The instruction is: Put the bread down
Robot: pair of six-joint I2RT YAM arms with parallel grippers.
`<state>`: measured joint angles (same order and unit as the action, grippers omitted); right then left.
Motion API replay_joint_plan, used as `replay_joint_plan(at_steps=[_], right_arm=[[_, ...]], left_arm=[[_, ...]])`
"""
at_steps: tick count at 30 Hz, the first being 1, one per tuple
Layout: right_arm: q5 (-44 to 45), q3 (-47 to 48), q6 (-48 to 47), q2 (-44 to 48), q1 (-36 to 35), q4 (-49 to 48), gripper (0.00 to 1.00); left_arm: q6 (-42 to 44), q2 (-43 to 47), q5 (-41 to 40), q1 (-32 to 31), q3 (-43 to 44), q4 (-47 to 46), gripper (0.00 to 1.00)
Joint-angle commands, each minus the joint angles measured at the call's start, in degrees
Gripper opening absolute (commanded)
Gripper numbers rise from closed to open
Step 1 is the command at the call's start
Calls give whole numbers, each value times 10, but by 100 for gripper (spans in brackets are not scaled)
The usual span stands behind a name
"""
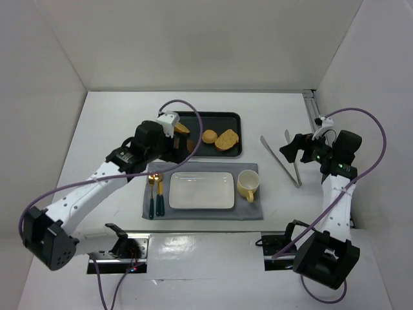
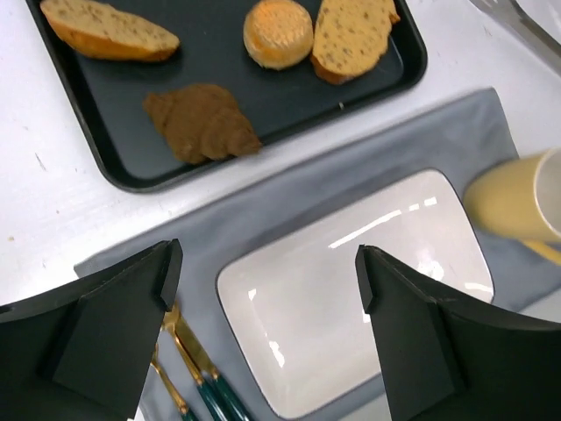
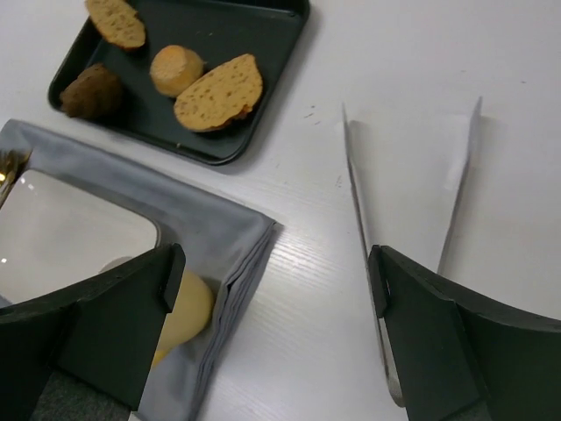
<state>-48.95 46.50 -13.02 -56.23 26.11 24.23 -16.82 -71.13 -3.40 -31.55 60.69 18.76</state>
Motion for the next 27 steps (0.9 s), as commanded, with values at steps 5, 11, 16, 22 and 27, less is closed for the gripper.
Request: replay_joint_plan(at_steps=[5,11,16,22,27], right_arm=[[39,-8,-43,-8,3,-52,100],[63,-18,-113,-40,3,-66,0],[60,-11,-148,-100,3,-66,100],[104,-11,-183,-172,3,-87,100],[151,-17,-217,-216,-11,-104,100]], left_arm=[[-5,87,48,3,-57,-29,100],[21,123,54,3,-62,-23,100],[14,170,87,3,-74,-23,100],[-1,216,108,3,-87,-29,100],[-7,216,114,3,-87,-24,100]])
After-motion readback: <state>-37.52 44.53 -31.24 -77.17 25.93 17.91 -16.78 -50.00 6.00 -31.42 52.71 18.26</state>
